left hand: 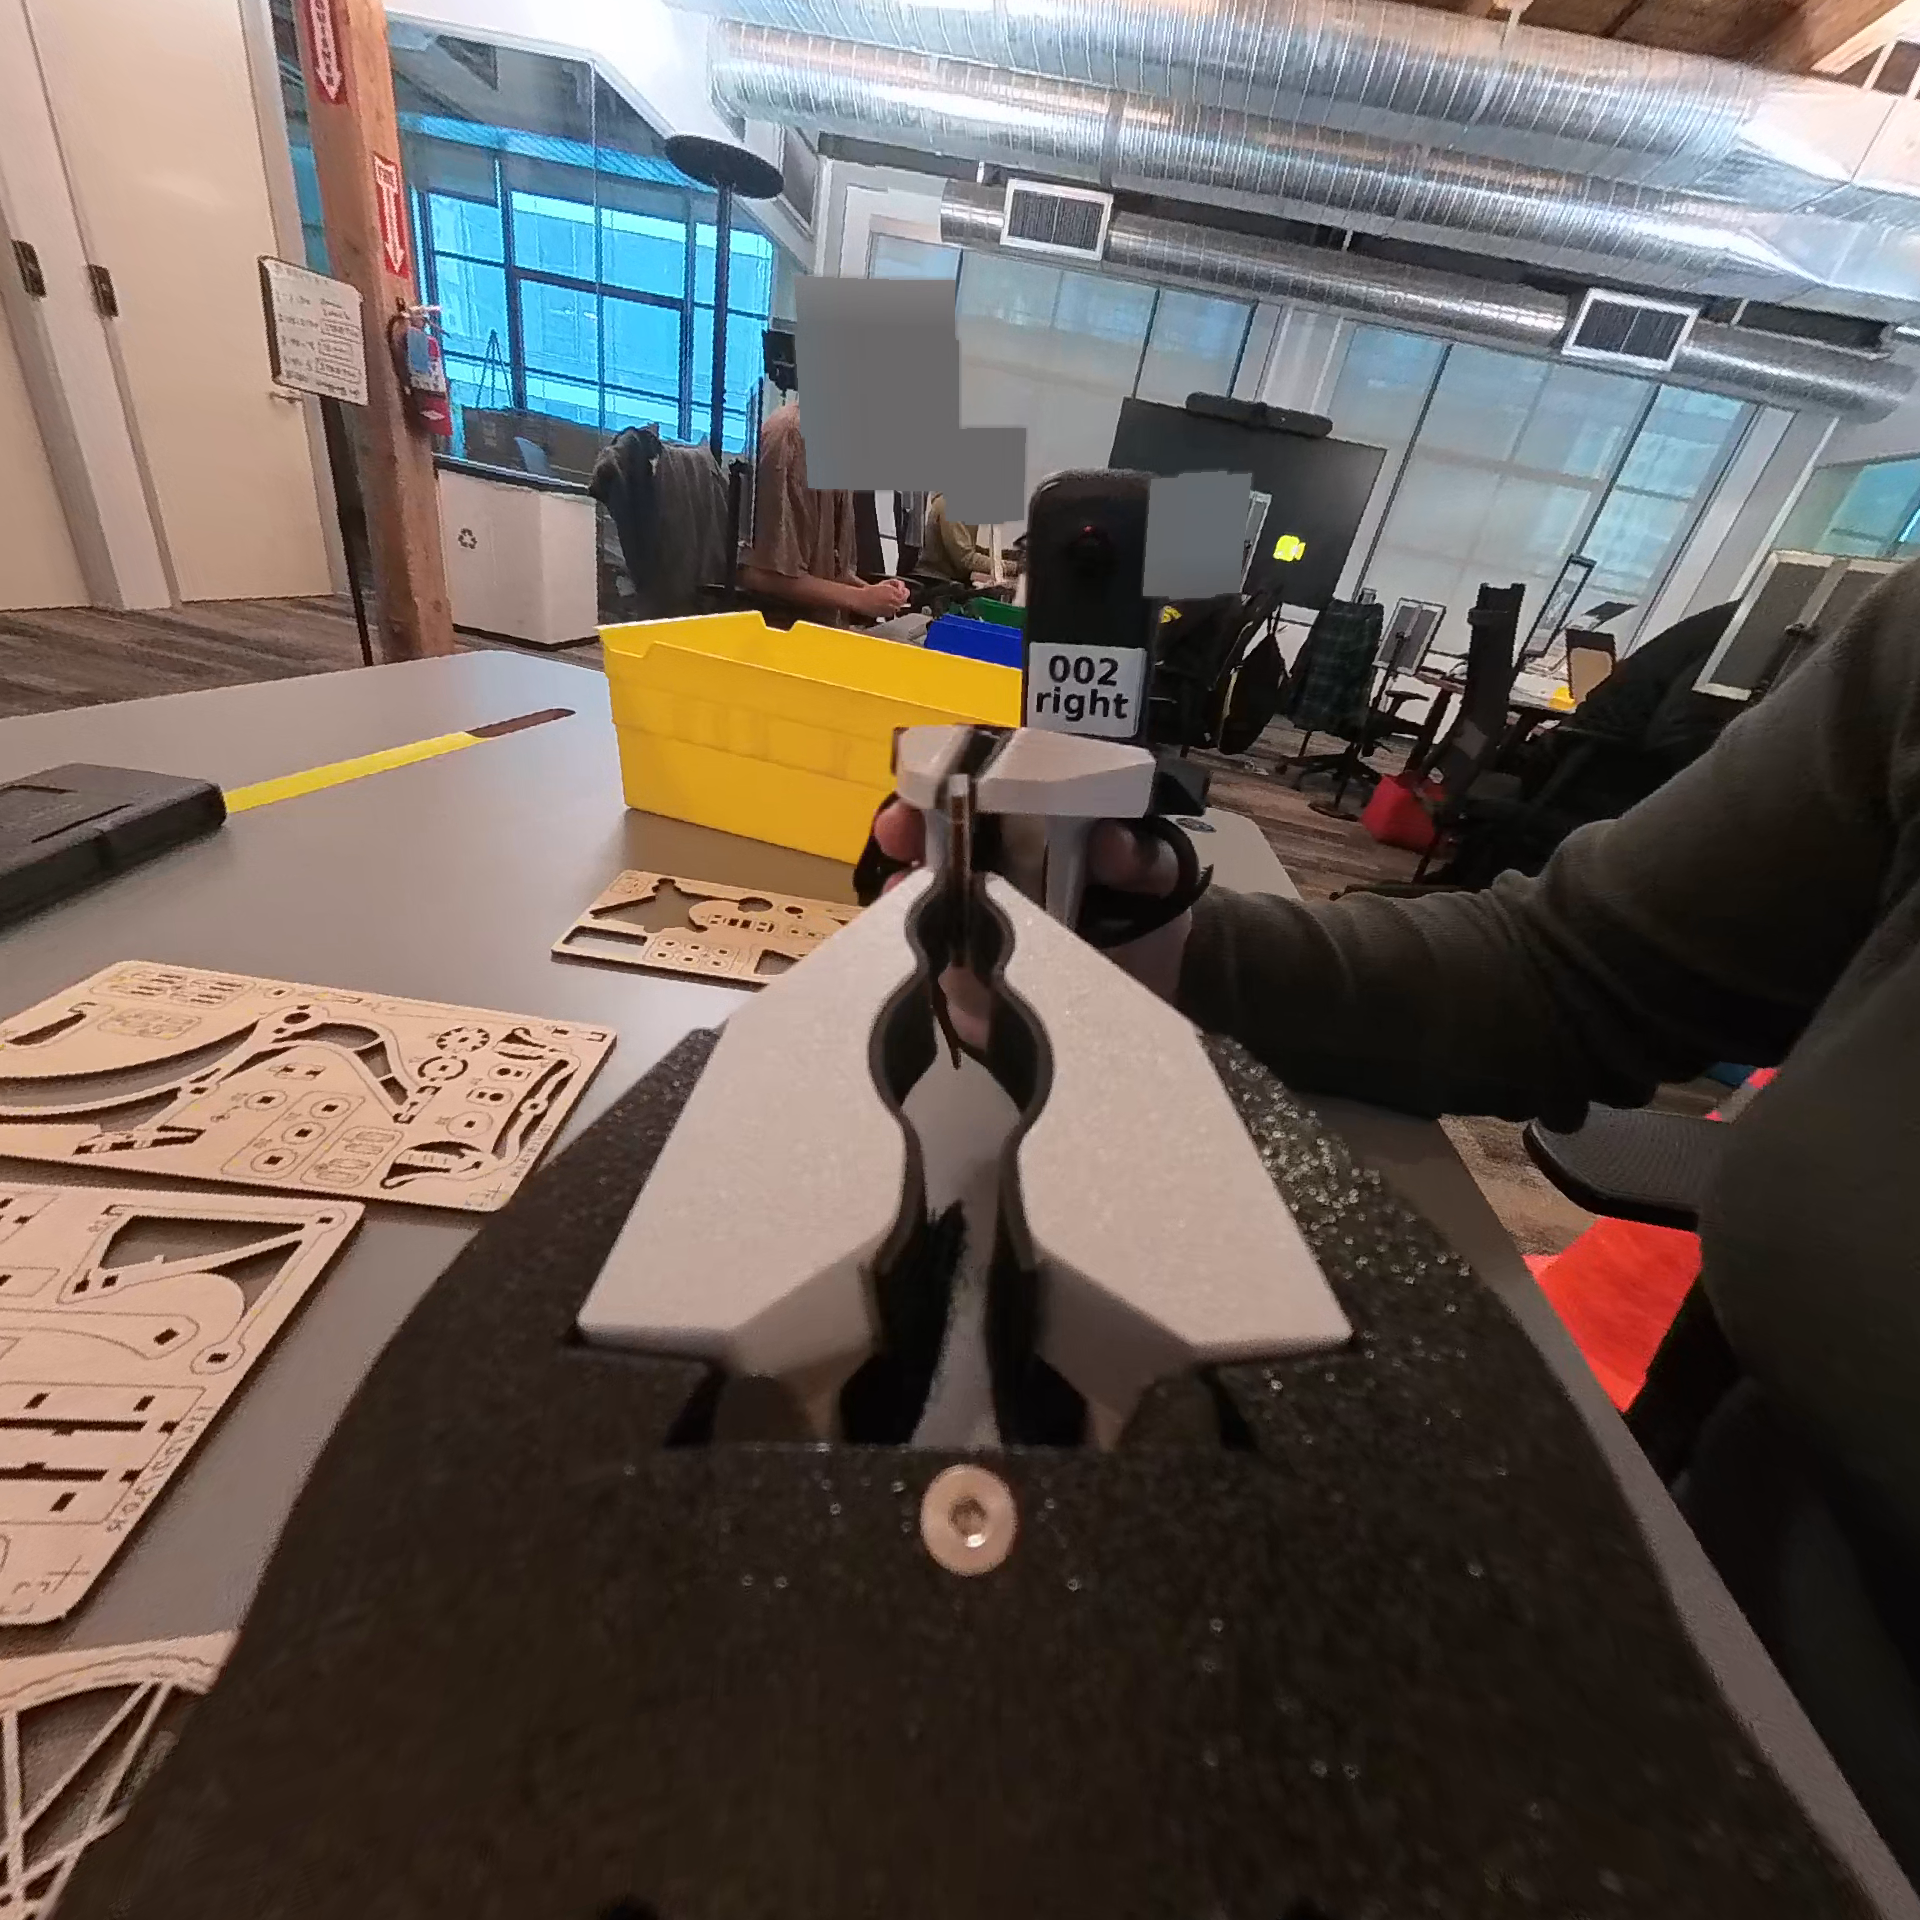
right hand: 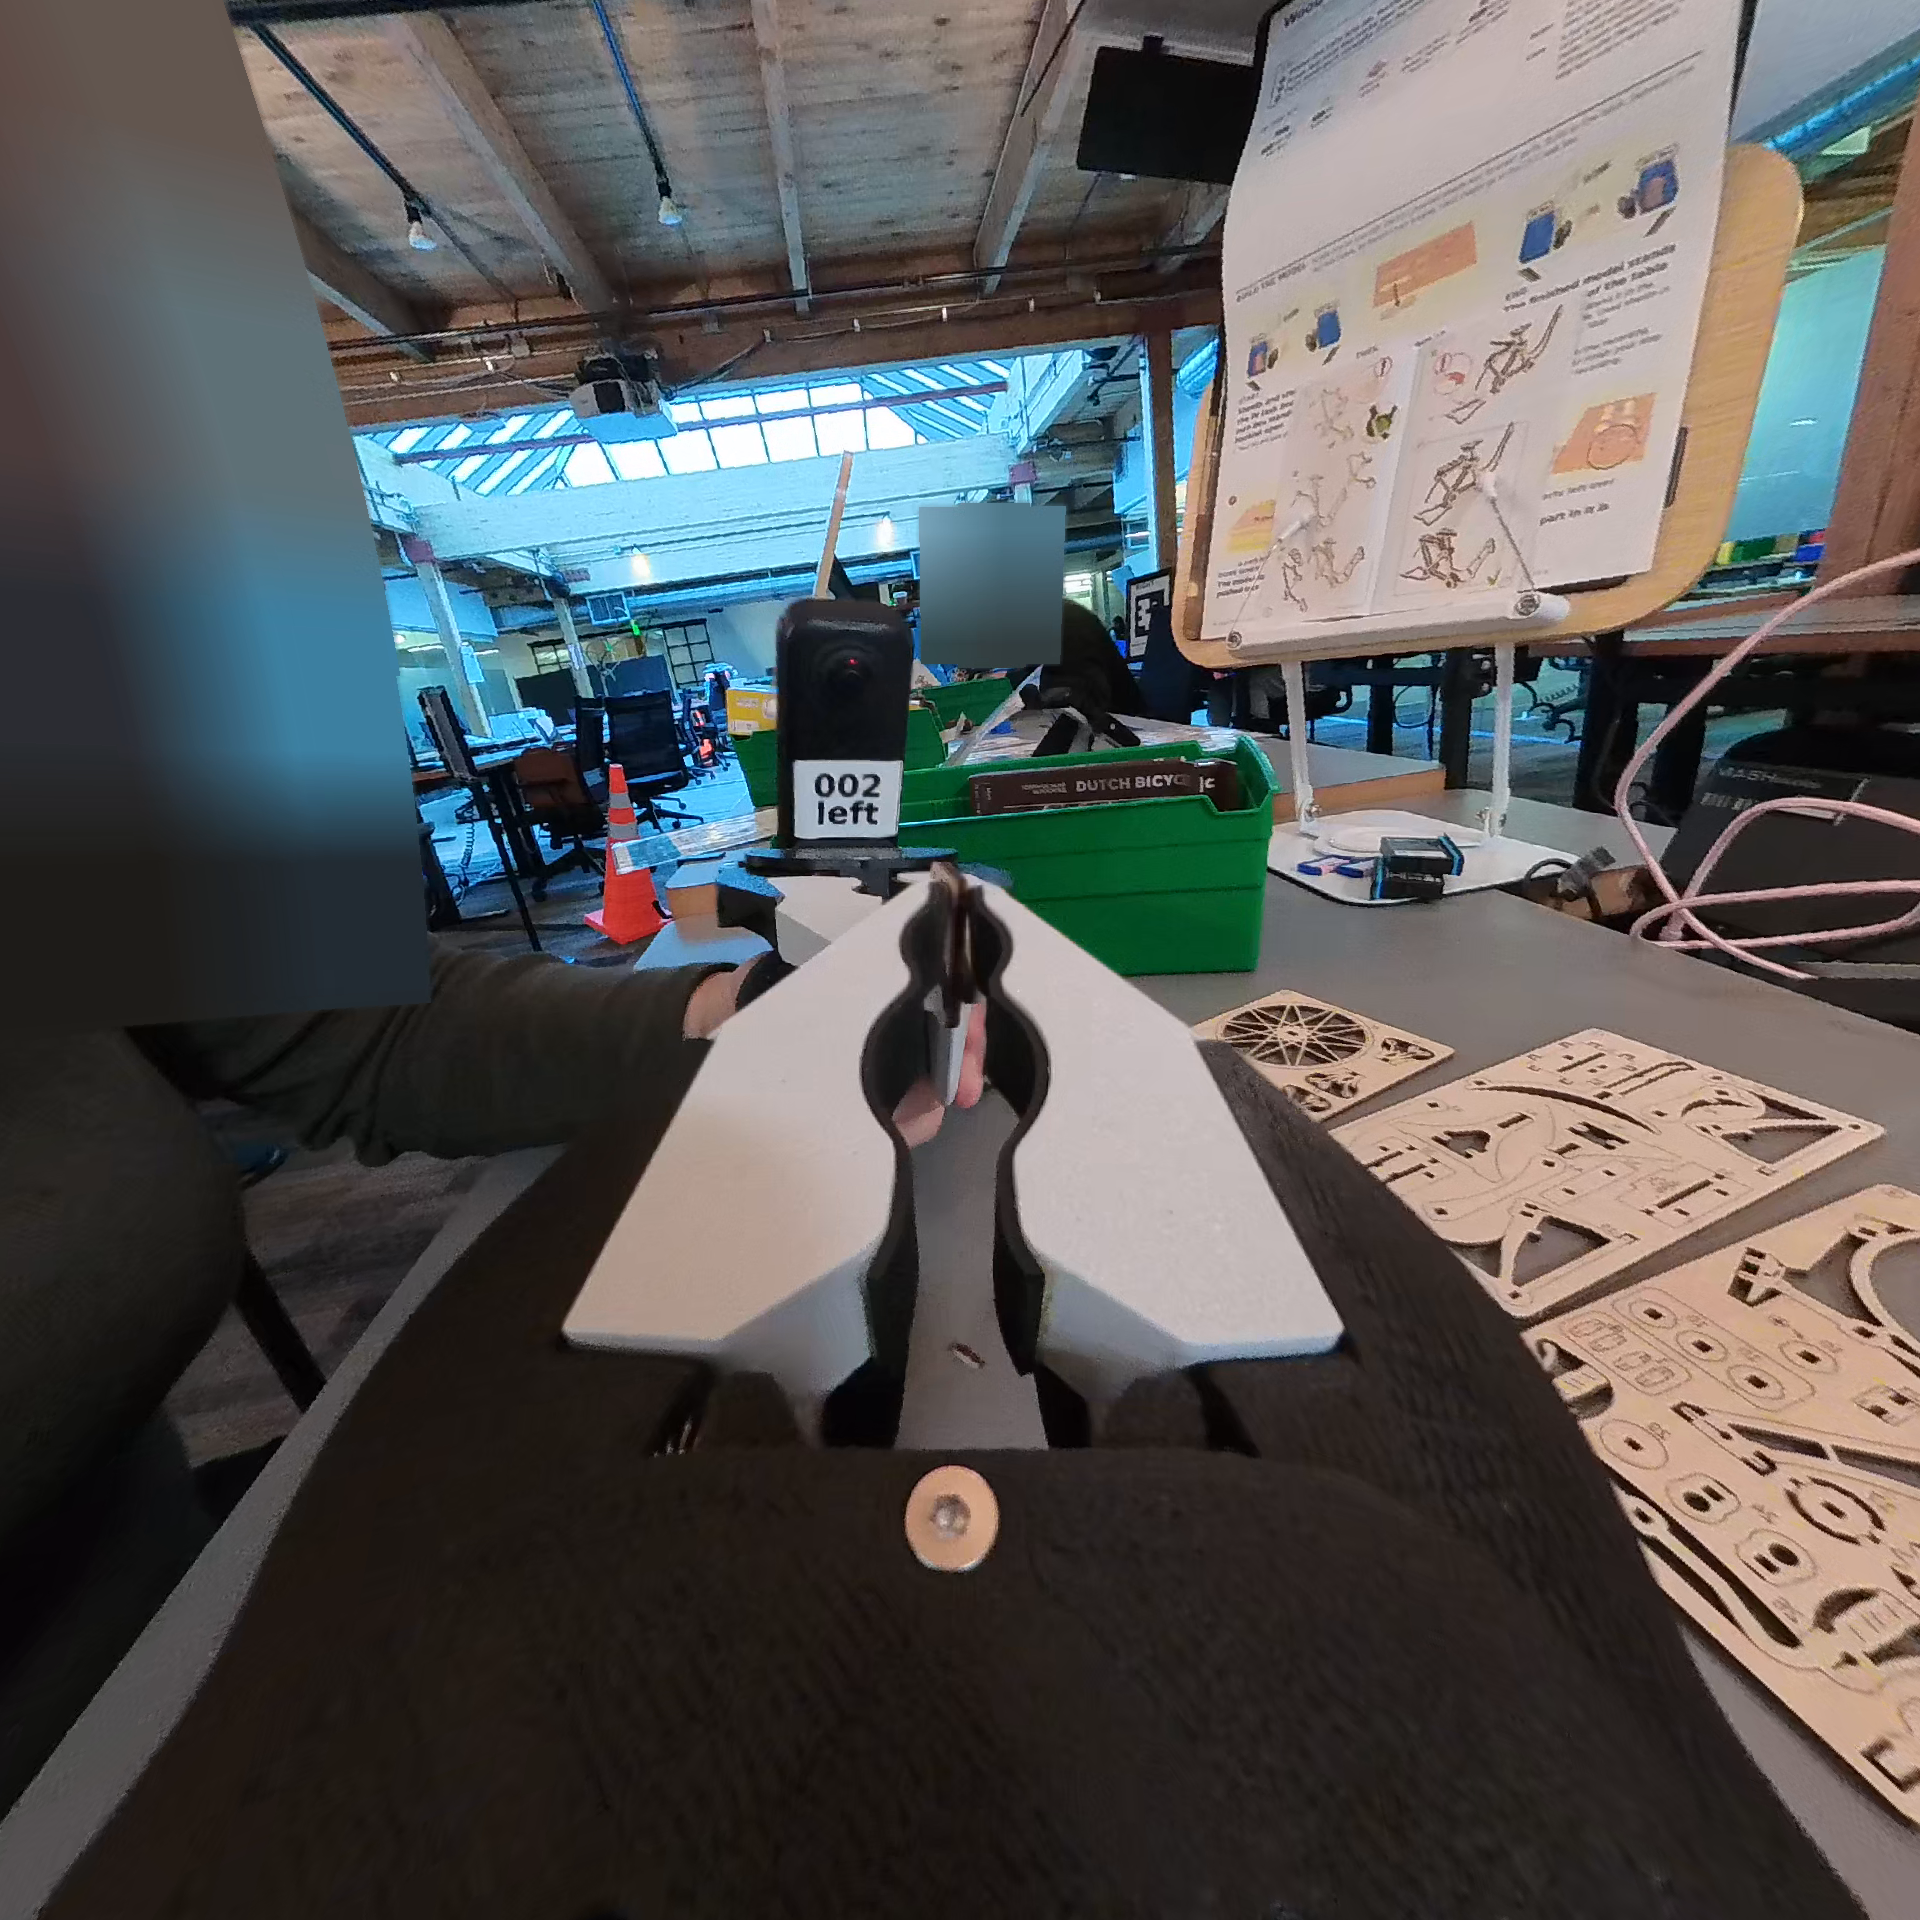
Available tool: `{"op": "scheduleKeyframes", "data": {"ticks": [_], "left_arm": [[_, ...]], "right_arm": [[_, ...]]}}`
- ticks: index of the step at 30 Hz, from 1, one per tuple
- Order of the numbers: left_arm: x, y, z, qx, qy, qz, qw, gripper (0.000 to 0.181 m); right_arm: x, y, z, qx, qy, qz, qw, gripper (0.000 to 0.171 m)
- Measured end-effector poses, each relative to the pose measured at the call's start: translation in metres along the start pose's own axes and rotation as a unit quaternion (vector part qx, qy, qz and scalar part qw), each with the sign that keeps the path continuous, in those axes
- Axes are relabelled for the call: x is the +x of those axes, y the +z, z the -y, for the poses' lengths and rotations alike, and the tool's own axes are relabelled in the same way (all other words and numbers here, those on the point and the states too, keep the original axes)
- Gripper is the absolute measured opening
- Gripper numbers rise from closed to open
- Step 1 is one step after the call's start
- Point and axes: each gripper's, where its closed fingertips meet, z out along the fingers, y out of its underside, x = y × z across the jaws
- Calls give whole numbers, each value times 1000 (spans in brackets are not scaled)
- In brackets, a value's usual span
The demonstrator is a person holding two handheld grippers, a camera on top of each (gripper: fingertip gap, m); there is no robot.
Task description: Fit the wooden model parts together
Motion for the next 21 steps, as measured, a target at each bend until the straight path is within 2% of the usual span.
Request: {"op": "scheduleKeyframes", "data": {"ticks": [14, 16, 18, 21], "left_arm": [[7, 2, 0, 4, -23, -24, 999, 0], [8, 2, -1, 2, -27, -29, 999, 0], [7, 3, -3, -3, -20, -20, 1000, 0], [8, 4, 0, -13, 50, 23, 998, 1]], "right_arm": [[-6, -4, 0, -13, -22, 18, 1000, 1], [-6, -5, -2, -26, -44, 16, 999, 1], [-4, -6, -4, -46, -106, -4, 993, 1], [-7, -7, 1, -58, -166, -26, 984, 2]]}}
